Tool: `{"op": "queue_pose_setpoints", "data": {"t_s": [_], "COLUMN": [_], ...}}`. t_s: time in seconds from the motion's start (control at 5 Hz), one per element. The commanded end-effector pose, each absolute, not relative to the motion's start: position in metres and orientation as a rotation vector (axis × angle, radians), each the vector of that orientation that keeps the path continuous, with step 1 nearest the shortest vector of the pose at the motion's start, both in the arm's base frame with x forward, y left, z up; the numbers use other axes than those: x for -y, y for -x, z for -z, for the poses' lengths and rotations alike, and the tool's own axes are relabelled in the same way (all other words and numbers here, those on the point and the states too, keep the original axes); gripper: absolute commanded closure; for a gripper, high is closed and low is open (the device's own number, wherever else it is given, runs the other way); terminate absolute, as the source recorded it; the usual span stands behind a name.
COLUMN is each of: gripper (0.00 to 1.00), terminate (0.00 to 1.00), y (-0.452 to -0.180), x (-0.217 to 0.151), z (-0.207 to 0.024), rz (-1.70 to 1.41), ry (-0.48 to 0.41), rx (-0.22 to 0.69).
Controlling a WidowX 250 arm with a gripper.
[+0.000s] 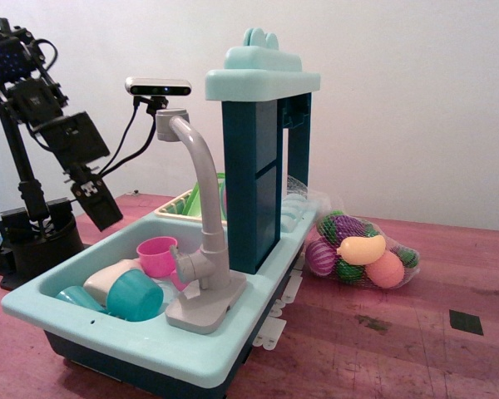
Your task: Turn lever vertical to front
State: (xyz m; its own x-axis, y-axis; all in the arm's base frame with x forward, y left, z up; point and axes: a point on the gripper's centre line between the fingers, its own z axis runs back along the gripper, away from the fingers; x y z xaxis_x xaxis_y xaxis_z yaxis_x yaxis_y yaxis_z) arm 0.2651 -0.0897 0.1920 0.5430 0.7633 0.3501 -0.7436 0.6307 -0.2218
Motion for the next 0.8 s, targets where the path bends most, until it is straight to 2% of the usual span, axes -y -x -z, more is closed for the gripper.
{"op": "queue_pose_setpoints", "data": {"t_s": [0.0,0.4,0.6], "gripper": [0.0,0.0,0.0], "terminate": [0.0,0.0,1.0], "y": [-0.2651,-0.2651,-0.2651], "x": [0.0814,0.0814,0.0814], "z": [-0.2077,-0.2077,-0.2077], "rz": [-0.902,-0.902,-0.902], "ry": [0.074,0.074,0.074], "rx": [0.471,0.471,0.471]}}
